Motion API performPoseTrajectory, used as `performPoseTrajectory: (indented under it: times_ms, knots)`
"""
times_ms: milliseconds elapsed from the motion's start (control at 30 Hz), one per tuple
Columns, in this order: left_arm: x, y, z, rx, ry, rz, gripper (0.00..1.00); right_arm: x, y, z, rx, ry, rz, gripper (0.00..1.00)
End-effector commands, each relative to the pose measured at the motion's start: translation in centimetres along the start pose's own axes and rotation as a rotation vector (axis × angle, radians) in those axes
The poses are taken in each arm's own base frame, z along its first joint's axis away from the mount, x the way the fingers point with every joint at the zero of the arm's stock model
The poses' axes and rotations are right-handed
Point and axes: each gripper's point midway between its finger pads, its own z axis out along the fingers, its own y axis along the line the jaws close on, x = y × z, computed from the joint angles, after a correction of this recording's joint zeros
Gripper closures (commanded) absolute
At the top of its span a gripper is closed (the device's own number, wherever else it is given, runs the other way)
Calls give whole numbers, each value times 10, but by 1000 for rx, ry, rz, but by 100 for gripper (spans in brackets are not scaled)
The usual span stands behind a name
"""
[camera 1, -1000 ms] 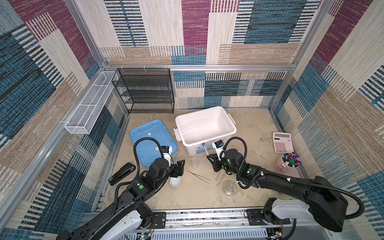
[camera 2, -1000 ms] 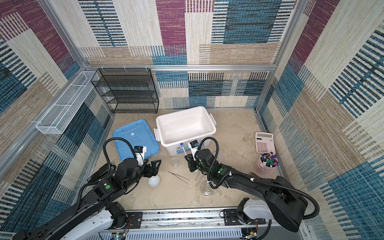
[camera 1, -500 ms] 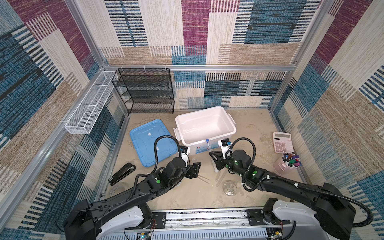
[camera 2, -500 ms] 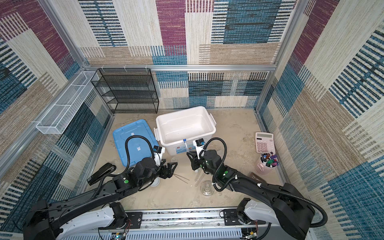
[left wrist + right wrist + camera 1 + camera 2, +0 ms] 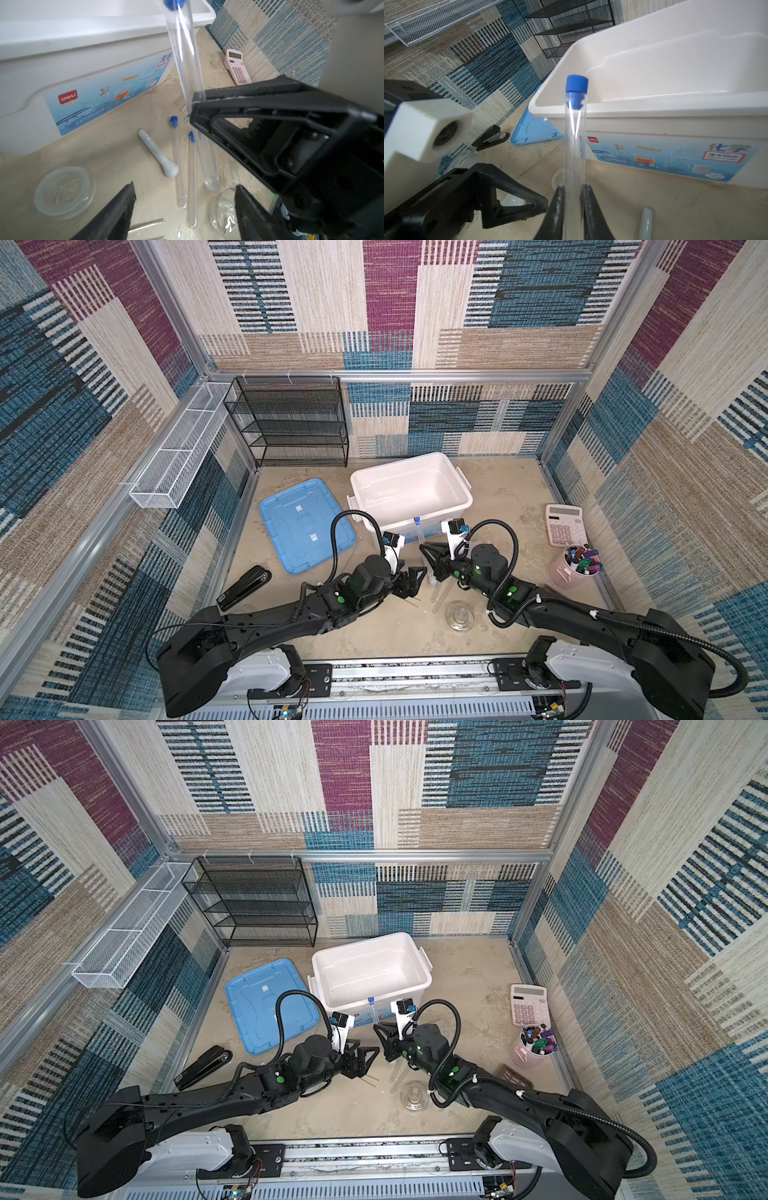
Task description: Organize the chemistry lab equipment
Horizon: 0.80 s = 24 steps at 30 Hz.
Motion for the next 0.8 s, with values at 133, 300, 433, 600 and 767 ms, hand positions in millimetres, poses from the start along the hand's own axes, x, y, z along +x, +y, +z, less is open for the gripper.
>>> performPoseTrajectory:
  times_ms: [133,300,433,600,767]
  knots:
    - [-18,-12,8,40,-66,-30,26,-12,13,2,-71,-49,44,84]
    - [-18,-9,13,18,-68,-34,30,-13,14,2,-81,-52,59,84]
    - [-21,-9,15,13,-84,-34,33,-12,14,0,-87,-58,78,83]
    - [-23,-10,18,15,-88,-34,36,-12,15,-1,-95,-63,86,83]
    - [-20,-8,21,9,-82,-35,38,-14,16,-4,-102,-76,96,83]
